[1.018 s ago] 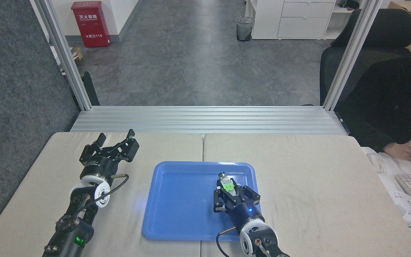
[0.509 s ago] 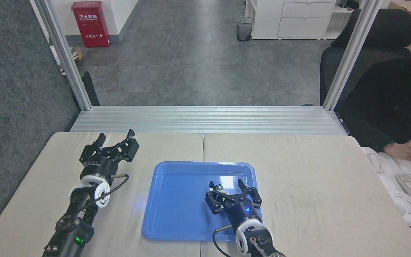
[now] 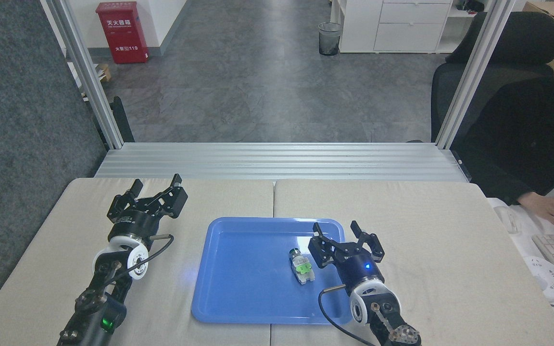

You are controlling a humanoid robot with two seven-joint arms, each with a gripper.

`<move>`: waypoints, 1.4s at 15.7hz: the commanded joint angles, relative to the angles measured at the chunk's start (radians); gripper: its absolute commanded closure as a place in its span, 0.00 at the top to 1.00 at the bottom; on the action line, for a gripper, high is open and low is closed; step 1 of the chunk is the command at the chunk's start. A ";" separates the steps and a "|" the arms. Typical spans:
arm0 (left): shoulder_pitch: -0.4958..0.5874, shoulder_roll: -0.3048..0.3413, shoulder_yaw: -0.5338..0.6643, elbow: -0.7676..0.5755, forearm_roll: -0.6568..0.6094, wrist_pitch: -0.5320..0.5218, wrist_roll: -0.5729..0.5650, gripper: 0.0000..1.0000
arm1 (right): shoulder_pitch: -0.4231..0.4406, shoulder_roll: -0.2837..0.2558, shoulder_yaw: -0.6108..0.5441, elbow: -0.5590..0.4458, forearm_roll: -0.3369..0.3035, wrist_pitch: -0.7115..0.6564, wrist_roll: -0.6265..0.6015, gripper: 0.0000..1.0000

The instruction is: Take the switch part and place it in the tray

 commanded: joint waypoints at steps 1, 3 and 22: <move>0.000 0.000 -0.001 0.000 0.000 0.000 0.001 1.00 | -0.004 -0.189 -0.219 -0.017 -0.001 -0.058 -0.006 1.00; 0.000 0.000 0.000 0.000 0.000 0.000 0.001 1.00 | 0.002 -0.222 -0.257 -0.017 -0.002 -0.101 -0.008 1.00; 0.000 0.000 0.000 0.000 0.000 0.000 0.001 1.00 | 0.025 -0.231 -0.268 -0.014 -0.044 -0.108 -0.008 1.00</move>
